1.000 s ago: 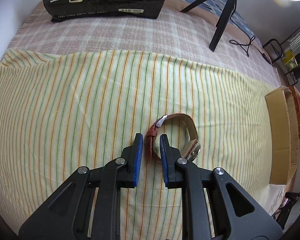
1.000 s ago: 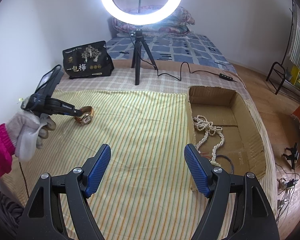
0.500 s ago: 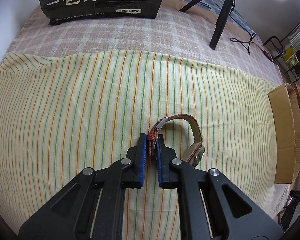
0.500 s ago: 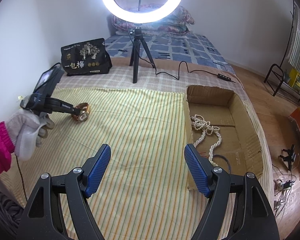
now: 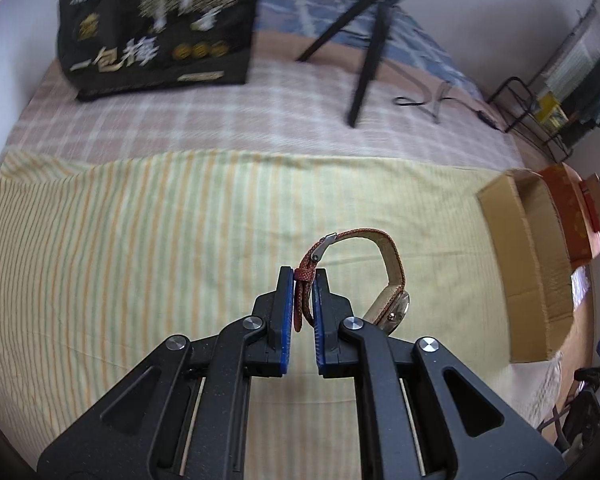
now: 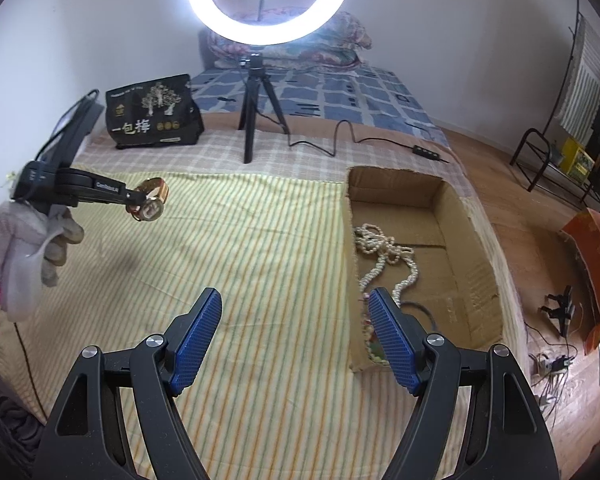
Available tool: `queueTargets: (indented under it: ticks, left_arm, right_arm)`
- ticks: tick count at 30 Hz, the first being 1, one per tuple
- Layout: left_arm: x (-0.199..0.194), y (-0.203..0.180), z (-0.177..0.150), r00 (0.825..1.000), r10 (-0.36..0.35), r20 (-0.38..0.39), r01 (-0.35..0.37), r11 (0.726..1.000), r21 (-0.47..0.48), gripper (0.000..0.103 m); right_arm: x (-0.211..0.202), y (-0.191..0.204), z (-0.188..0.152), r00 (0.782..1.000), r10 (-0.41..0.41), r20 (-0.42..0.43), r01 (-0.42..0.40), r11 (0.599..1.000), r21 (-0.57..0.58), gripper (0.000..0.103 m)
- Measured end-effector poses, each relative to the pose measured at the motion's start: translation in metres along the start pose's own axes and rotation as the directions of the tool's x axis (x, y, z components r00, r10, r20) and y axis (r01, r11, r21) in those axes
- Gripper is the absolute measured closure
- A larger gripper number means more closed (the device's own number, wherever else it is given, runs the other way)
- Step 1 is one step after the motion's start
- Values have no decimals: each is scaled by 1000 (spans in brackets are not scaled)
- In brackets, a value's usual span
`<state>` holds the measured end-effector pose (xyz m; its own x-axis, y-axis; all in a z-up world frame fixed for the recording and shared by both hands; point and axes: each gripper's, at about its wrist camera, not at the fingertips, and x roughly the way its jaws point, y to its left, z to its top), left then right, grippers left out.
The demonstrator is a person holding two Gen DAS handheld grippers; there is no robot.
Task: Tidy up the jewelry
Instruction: 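Carry the watch with the left tool into the box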
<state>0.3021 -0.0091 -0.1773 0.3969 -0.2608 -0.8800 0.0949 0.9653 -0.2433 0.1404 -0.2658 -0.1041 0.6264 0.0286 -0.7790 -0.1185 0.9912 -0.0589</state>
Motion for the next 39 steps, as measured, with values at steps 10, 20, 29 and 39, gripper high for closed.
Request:
queueTargets:
  ticks: [10, 20, 29, 39]
  left_arm:
    - [-8, -82, -5, 996, -90, 17, 87, 989, 118, 96]
    - [-4, -150, -10, 989, -150, 3, 147, 971, 189, 96]
    - [-9, -209, -2, 985, -172, 19, 159, 947, 280, 96]
    - [18, -274, 5, 987, -159, 4, 148, 927, 345, 96]
  right_arm:
    - [-12, -16, -3, 999, -51, 11, 51, 998, 27, 27]
    - [-17, -36, -8, 998, -64, 10, 63, 995, 79, 23]
    - [-17, -59, -12, 997, -79, -16, 80, 988, 134, 23]
    - [-24, -98, -19, 994, -110, -27, 114, 966, 234, 23]
